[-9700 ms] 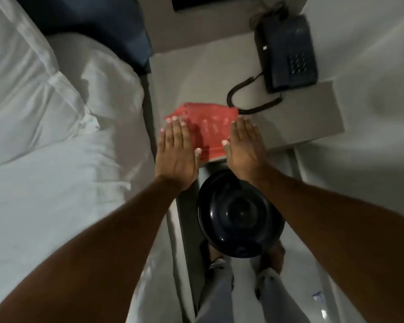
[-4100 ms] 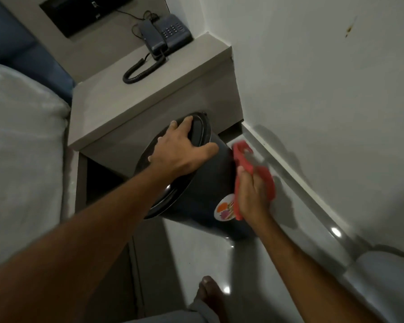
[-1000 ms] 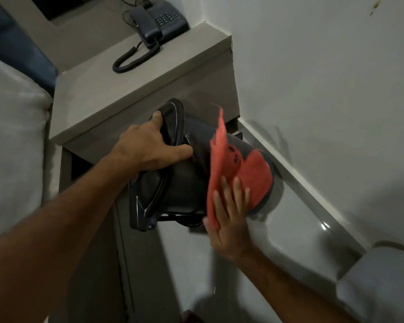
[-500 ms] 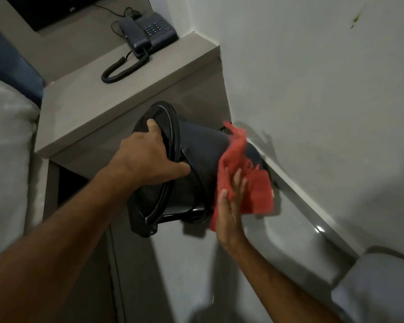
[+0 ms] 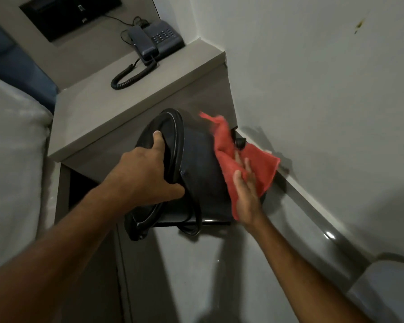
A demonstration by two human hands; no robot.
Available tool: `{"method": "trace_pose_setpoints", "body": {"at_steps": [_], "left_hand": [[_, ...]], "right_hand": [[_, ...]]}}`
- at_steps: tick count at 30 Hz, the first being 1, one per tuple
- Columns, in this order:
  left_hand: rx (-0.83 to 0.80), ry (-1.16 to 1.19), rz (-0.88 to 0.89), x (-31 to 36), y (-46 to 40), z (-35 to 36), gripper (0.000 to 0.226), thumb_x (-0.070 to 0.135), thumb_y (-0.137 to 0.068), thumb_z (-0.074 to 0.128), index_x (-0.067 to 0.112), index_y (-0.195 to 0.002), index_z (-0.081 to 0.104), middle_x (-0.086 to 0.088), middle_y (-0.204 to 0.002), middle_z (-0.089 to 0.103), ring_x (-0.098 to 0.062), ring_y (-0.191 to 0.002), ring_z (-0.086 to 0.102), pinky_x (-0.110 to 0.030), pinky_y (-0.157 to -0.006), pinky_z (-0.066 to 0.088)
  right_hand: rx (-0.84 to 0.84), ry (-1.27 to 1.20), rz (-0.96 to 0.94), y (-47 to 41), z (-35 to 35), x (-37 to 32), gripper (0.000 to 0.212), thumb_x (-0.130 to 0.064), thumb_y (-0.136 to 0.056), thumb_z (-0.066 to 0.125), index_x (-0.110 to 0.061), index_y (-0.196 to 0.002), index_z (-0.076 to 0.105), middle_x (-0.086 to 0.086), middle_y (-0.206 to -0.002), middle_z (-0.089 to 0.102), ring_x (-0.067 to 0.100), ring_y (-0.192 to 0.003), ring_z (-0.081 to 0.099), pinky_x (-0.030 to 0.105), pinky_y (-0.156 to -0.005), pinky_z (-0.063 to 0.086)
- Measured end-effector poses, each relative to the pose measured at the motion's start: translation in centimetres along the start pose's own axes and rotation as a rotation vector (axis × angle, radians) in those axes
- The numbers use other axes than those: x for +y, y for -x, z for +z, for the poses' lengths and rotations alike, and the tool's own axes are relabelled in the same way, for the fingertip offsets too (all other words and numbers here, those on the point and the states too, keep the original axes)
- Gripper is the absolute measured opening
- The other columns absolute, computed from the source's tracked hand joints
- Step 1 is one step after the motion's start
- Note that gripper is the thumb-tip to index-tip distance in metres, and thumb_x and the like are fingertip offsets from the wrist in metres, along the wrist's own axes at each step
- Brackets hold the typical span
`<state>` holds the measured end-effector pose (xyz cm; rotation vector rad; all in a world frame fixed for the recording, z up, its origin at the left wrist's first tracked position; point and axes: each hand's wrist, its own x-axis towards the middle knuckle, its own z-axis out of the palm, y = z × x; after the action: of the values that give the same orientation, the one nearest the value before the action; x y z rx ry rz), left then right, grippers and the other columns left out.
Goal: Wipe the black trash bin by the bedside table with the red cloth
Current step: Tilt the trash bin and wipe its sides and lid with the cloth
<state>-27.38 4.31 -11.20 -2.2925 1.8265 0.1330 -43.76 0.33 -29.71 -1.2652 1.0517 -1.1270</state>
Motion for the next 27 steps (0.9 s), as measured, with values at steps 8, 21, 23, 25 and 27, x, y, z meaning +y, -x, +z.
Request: {"method": "trace_pose_setpoints", "body": {"at_steps": [8,21,23,25,27], "left_hand": [[0.010,0.030,0.180,-2.8,4.1,2.0,0.134,0.050,-0.066,0.079,0.037,-0.143,-0.030,-0.006,-0.126,0.060,-0.011,-0.075,0.061,-0.022,-0.074,0.054],[0.115,-0.104,0.402,-5.5,7.2,3.5,0.127,0.014,-0.046,0.097,-0.003,-0.146,0.021,-0.030,-0.139,0.048,-0.042,-0.099,0.068,-0.043,-0.067,0.060],[0.126,-0.102,0.407,-6.0,7.5,3.6,0.127,0.010,-0.044,0.097,-0.003,-0.145,0.022,-0.031,-0.139,0.046,-0.046,-0.099,0.066,-0.047,-0.066,0.060],[0.141,-0.085,0.415,-6.4,7.6,3.7,0.126,0.008,-0.045,0.097,-0.002,-0.146,0.021,-0.027,-0.142,0.041,-0.047,-0.102,0.064,-0.048,-0.070,0.058],[0.172,-0.072,0.466,-6.5,7.6,3.7,0.125,0.006,-0.045,0.096,-0.003,-0.146,0.023,-0.020,-0.143,0.035,-0.045,-0.113,0.056,-0.043,-0.077,0.053]], "right_hand": [[-0.050,-0.016,0.175,-1.2,-0.2,-2.5,0.066,-0.056,-0.103,0.033,-0.014,-0.152,0.045,0.009,-0.160,0.044,0.028,-0.150,0.033,0.048,-0.124,0.023],[-0.043,-0.172,0.103,0.1,-0.2,-4.4,0.047,-0.048,-0.104,0.039,-0.027,-0.144,0.056,-0.006,-0.145,0.060,0.008,-0.136,0.052,0.023,-0.107,0.039],[-0.123,-0.204,-0.014,0.2,1.4,-5.9,0.041,-0.053,-0.102,0.036,-0.046,-0.137,0.057,-0.025,-0.135,0.062,-0.006,-0.129,0.053,0.023,-0.108,0.041],[-0.029,-0.108,-0.075,0.8,0.9,-4.6,0.029,-0.046,-0.105,0.039,-0.054,-0.124,0.060,-0.030,-0.116,0.067,-0.008,-0.117,0.058,0.021,-0.102,0.045],[0.097,0.032,0.048,1.1,-1.1,-1.8,0.032,-0.041,-0.106,0.042,-0.035,-0.130,0.062,-0.011,-0.120,0.069,0.008,-0.113,0.063,0.025,-0.098,0.043]]}}
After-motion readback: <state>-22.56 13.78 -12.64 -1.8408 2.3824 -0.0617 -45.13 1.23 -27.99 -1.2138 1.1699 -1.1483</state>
